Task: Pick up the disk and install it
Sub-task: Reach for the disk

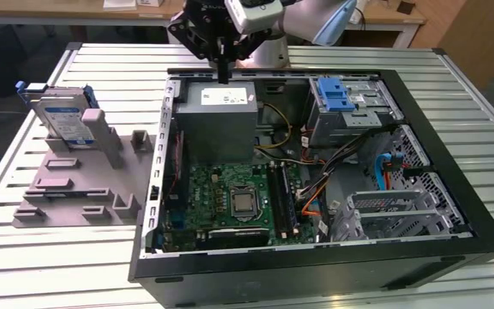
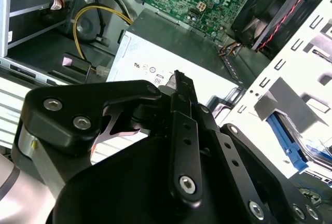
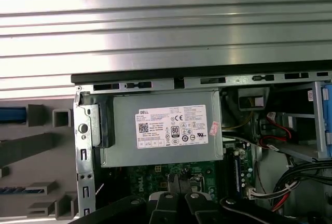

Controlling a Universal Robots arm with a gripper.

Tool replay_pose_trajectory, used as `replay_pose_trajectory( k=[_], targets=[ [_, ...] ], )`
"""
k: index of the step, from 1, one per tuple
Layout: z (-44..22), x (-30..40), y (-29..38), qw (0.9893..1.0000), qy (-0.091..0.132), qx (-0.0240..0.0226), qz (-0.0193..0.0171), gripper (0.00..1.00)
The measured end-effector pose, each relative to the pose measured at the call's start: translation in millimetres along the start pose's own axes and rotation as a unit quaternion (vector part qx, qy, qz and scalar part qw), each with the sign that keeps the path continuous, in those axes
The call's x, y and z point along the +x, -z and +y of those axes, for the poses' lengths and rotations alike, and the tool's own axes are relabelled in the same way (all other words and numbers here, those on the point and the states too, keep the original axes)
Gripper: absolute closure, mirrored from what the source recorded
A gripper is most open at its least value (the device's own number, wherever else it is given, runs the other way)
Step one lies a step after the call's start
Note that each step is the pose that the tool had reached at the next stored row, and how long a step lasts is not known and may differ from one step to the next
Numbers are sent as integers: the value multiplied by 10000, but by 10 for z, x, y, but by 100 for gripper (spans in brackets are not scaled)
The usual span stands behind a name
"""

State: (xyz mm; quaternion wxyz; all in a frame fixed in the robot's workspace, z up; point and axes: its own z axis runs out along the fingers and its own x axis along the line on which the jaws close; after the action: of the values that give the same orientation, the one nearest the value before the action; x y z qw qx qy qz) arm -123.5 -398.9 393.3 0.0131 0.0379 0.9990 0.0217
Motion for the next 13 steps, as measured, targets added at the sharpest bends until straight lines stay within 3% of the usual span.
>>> replay_pose_trajectory(
  k=[13],
  targets=[
    [12, 90, 0, 10000, 0, 0, 0, 89]
  ],
)
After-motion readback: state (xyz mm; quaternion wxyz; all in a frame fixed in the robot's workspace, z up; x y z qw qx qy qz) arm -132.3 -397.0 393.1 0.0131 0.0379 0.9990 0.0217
